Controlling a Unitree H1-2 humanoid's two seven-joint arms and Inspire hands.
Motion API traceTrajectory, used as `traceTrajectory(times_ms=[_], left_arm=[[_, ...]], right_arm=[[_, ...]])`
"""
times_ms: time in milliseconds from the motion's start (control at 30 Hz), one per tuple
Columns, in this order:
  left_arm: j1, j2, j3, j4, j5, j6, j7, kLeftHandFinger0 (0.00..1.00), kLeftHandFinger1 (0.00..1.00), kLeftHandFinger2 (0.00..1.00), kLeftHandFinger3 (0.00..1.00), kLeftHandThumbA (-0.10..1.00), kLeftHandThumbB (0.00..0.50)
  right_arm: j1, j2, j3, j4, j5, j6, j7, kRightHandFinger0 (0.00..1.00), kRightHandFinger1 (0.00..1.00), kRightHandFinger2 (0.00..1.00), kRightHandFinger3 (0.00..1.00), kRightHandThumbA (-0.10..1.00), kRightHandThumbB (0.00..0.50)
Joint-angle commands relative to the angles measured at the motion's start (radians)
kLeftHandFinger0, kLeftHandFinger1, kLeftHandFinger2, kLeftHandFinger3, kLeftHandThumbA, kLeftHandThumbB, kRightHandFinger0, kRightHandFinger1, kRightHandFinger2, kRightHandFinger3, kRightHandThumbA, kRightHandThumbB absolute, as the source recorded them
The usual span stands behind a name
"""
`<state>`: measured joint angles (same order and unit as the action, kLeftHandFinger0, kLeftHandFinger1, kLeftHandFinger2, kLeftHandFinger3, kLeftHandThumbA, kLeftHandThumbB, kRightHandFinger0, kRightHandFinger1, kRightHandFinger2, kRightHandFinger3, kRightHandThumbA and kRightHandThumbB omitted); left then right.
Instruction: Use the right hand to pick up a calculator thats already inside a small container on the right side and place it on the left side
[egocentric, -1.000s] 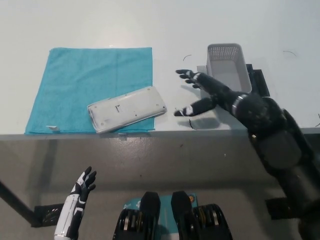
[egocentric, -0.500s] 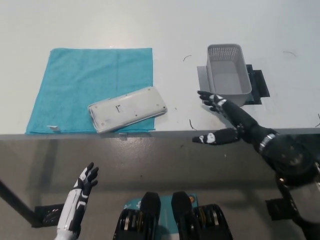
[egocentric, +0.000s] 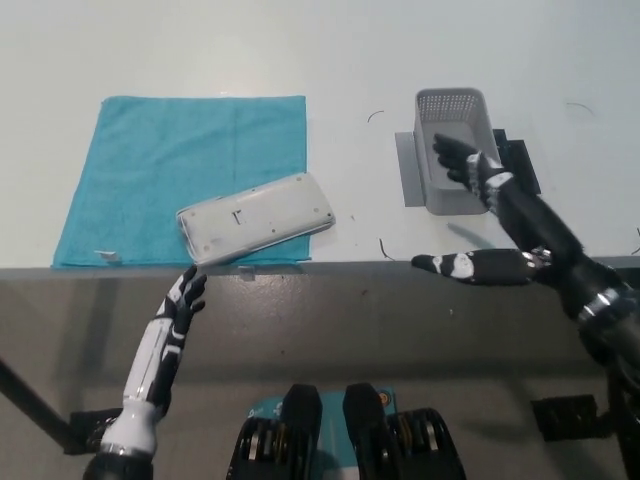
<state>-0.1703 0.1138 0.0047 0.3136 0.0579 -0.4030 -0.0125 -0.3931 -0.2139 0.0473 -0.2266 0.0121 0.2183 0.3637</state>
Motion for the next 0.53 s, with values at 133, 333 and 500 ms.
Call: traceTrajectory(times_ms=[133, 333, 500], left_arm=[[-0.190, 0.033, 0.021, 0.045, -0.025, -0.067, -0.002, 1.00, 1.00, 1.00, 1.00, 0.97, 0.086], [-0.221, 0.048, 0.017, 0.078, -0.010, -0.067, 0.007, 1.00, 1.00, 1.00, 1.00, 0.99, 0.131], [-0.226, 0.051, 0.014, 0.085, -0.017, -0.067, 0.001, 1.00, 1.00, 1.00, 1.00, 1.00, 0.166]], right_arm=[[0.058, 0.082, -0.191, -0.162, 0.277, -0.236, -0.075, 1.00, 1.00, 1.00, 1.00, 1.00, 0.359], [0.075, 0.109, -0.165, 0.055, 0.202, -0.208, -0.047, 1.00, 1.00, 1.00, 1.00, 1.00, 0.335], [0.098, 0.121, -0.148, 0.131, 0.171, -0.243, -0.050, 1.00, 1.00, 1.00, 1.00, 1.00, 0.299]])
